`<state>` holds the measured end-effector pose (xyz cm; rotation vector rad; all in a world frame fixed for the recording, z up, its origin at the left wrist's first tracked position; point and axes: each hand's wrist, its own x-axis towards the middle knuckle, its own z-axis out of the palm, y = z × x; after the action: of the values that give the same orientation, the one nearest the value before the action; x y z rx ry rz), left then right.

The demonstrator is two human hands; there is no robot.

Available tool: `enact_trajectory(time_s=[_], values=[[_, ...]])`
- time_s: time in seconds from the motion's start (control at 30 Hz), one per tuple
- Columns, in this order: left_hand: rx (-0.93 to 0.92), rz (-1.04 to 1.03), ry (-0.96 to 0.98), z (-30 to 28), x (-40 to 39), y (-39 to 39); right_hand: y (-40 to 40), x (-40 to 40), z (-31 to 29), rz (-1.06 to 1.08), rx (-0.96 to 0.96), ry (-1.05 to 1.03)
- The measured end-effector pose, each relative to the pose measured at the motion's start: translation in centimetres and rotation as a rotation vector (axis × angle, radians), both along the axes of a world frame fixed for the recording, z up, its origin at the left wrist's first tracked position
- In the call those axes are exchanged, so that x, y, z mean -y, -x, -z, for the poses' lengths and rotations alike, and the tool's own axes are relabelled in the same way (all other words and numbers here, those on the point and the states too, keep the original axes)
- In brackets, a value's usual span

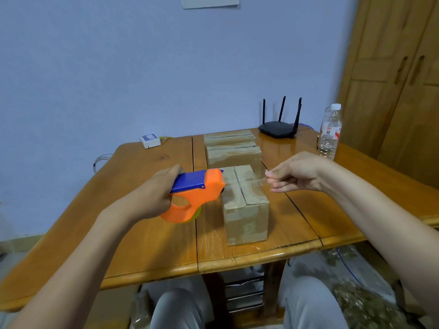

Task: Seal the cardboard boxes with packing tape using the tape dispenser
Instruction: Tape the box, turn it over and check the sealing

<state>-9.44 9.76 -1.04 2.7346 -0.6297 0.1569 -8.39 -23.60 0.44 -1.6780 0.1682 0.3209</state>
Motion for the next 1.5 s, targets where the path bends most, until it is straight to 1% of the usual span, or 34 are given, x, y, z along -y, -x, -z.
enact_trajectory(time_s=[0.17, 0.4, 0.47, 0.53, 0.63, 0.77, 0.87, 1.0, 1.17, 1.4, 1.5], values=[[-0.061, -0.008, -0.046, 0.1, -0.8, 0.8, 0.5, 1.1, 0.4, 0.041, -0.018, -0.012], [-0.011, -0.052, -0.183, -0.2, -1.8, 1.0, 1.6, 1.8, 0.3, 0.046, -0.039, -0.014], [0.006, -0.066, -0.243, -0.3, -1.7, 0.9, 1.7, 1.6, -0.1, 0.032, -0.043, -0.006], [0.036, -0.087, -0.345, -0.4, -1.4, 0.9, 1.7, 1.2, -0.7, 0.009, -0.039, 0.017], [0.094, -0.098, -0.456, -0.4, -0.5, 1.1, 1.4, 0.4, -2.1, -0.007, 0.001, 0.061], [0.113, -0.144, -0.504, -1.3, 0.0, 1.1, 1.2, -0.7, -4.0, -0.033, 0.091, 0.169], [0.151, -0.167, -0.543, -1.7, 0.0, 0.8, 1.2, -1.5, -4.5, -0.016, 0.146, 0.209], [0.096, -0.174, -0.600, -1.7, 0.2, 0.5, 1.2, -2.2, -4.7, -0.027, 0.160, 0.253], [0.082, -0.163, -0.644, -2.0, 0.3, 0.1, 1.3, -2.7, -5.0, -0.028, 0.168, 0.296], [0.187, -0.175, -0.737, -2.7, 0.6, -0.2, 1.1, -4.1, -6.7, -0.025, 0.200, 0.315], [0.193, -0.202, -0.792, -2.6, 0.5, -0.5, 1.0, -4.7, -6.7, -0.024, 0.227, 0.337]])
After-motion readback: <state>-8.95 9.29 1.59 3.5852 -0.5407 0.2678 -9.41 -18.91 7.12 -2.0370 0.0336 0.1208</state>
